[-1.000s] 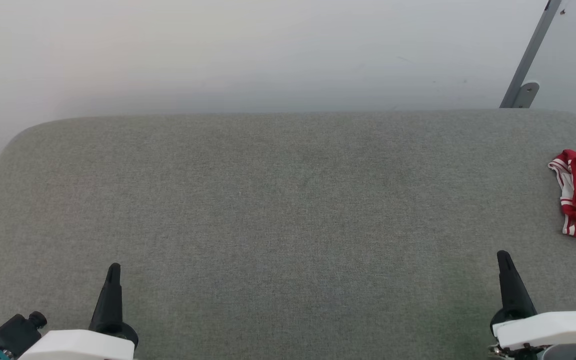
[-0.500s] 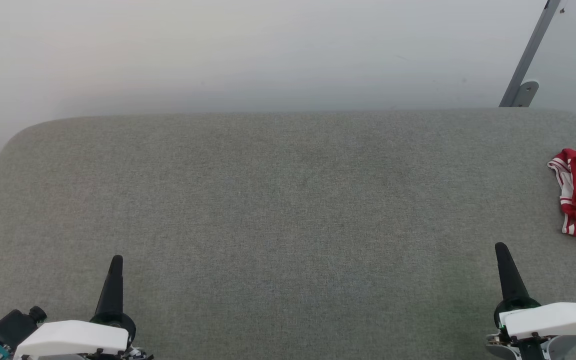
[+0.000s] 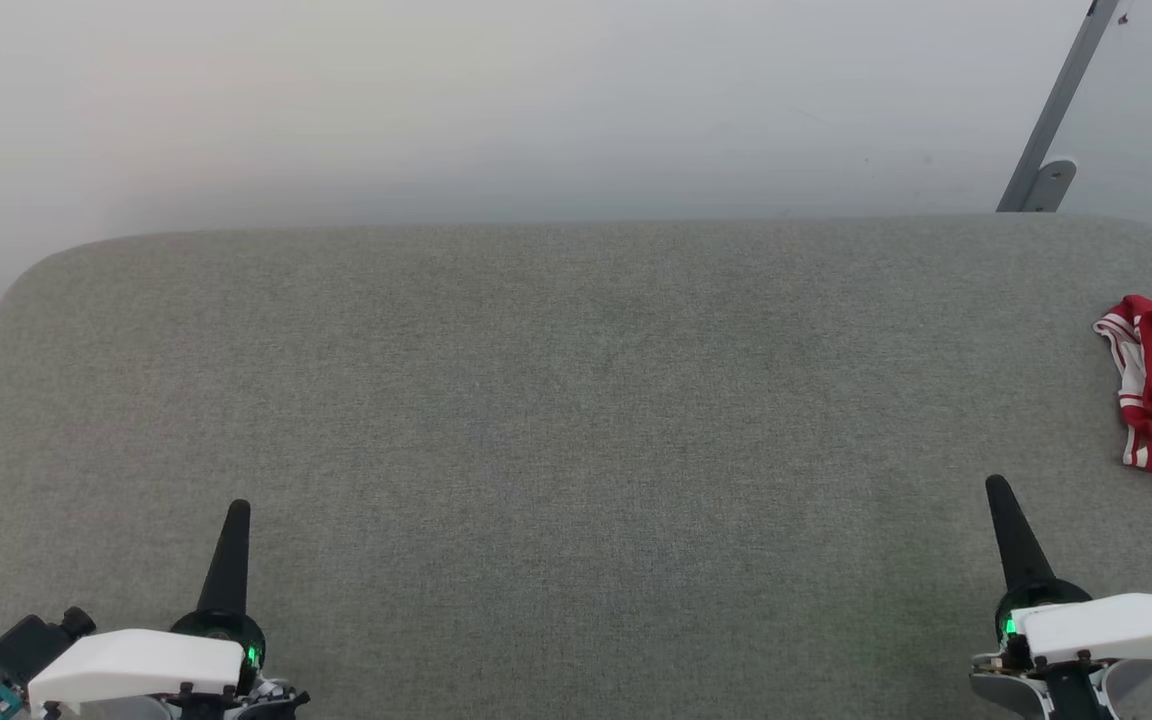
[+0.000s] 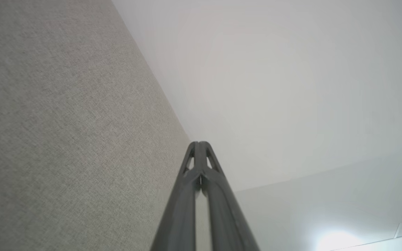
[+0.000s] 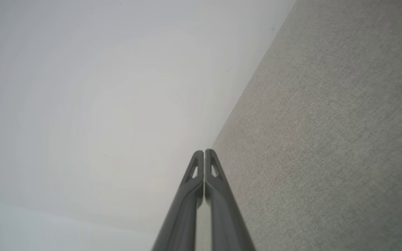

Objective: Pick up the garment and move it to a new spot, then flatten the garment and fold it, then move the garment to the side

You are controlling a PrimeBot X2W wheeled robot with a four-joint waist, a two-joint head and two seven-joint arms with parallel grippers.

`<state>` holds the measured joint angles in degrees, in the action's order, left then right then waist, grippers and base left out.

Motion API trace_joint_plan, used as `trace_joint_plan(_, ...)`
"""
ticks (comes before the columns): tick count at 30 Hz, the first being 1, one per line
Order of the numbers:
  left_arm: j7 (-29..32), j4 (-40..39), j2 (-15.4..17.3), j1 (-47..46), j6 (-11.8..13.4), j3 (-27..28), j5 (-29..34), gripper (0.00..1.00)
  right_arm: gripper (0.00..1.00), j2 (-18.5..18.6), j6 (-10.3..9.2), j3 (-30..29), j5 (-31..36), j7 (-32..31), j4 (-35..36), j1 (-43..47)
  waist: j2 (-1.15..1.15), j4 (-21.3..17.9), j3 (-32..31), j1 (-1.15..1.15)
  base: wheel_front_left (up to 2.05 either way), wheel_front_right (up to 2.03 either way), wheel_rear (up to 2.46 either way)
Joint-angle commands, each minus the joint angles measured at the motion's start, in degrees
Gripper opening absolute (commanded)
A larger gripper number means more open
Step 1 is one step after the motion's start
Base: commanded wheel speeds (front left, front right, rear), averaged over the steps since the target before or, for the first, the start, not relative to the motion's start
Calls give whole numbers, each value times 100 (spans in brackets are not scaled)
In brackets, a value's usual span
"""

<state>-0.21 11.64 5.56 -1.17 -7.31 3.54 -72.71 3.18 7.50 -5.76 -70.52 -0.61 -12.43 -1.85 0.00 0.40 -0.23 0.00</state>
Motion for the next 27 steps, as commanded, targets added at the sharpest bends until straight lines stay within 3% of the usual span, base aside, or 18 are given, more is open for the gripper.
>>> trace_joint_plan(1, 36, -19, 5, -150, -19, 29, -170, 0, 0, -8, 0, -13, -142, -51, 23, -142, 0, -1, 1, 0, 0, 0, 0)
trace_joint_plan(27, 378, 139, -115, -379, -26, 138, -1277, 0, 0, -23, -1, -55, -1360, -387, -88, -340, 0, -22, 23, 0, 0, 0, 0)
